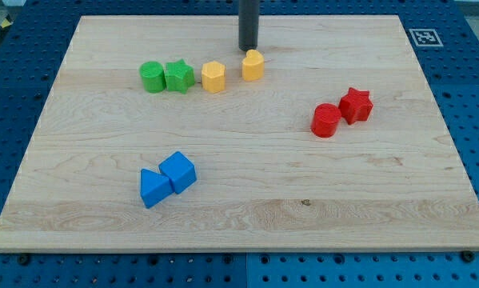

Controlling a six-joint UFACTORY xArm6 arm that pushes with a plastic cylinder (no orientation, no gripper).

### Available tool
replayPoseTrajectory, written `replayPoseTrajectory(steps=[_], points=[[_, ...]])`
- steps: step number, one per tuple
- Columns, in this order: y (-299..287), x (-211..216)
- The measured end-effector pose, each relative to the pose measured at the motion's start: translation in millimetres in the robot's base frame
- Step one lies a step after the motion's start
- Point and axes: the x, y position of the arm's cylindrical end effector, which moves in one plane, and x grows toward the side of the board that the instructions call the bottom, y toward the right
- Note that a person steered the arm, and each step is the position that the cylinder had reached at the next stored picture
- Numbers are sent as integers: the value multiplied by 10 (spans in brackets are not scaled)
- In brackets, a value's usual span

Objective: Push the yellow heart towards center of the board

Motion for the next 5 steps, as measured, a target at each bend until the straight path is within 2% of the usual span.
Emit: replayPoseTrajectory(steps=[3,5], points=[[-62,334],[-22,265]])
